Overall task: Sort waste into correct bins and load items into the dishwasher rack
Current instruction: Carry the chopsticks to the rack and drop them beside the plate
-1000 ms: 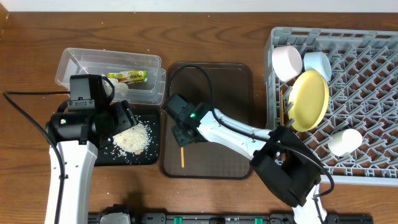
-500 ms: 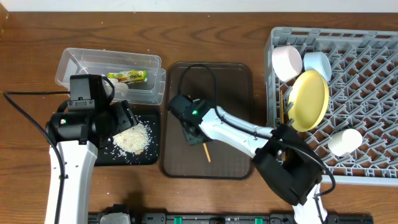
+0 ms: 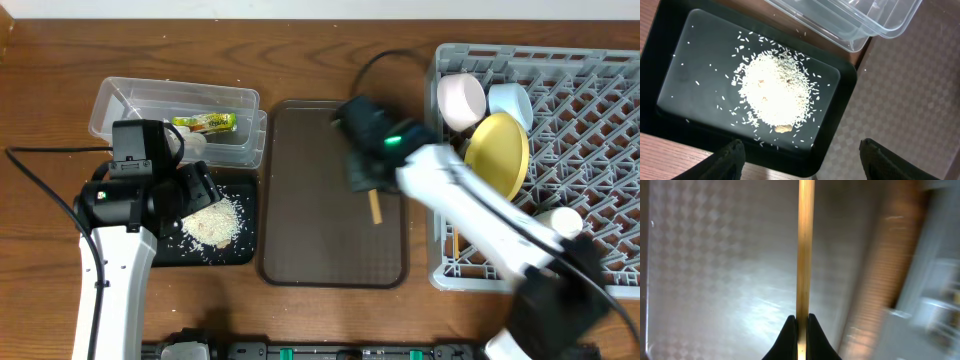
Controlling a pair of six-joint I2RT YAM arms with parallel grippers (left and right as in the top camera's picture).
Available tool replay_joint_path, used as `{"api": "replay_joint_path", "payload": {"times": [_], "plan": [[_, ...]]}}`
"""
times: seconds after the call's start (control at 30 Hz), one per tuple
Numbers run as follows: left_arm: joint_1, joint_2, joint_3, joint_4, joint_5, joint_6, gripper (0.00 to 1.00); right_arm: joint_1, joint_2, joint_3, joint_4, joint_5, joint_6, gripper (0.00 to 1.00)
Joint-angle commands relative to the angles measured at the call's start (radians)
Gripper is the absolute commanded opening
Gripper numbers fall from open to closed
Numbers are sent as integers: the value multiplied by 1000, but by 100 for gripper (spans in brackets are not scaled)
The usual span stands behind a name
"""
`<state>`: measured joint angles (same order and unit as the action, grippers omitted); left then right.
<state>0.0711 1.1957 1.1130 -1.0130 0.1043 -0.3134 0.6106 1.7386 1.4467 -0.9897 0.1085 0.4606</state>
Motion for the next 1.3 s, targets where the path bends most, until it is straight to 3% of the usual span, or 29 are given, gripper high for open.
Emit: {"api": "replay_joint_path", "payload": {"times": [0.0,0.27,0.67,0.83,1.13,1.27], "plan": [[4,-1,4,0,-8,2,76,-99,-97,8,-62,15,-93,1],[4,-1,4,0,-8,2,76,-313,-147,-8,-243,13,-144,1],[4,-1,4,0,-8,2,76,-370,-145,-213,-130,18,-162,6],[4,-1,4,-1,-8,2,76,-370,-145,-218,-99,19,-163,41],[-2,-1,4,14,26,21,77,-388,-216,-178,-62,-45,-159,44],[-59,2,4,71,44,89,77,-449,-331,-173,52,-142,-167,65]]}}
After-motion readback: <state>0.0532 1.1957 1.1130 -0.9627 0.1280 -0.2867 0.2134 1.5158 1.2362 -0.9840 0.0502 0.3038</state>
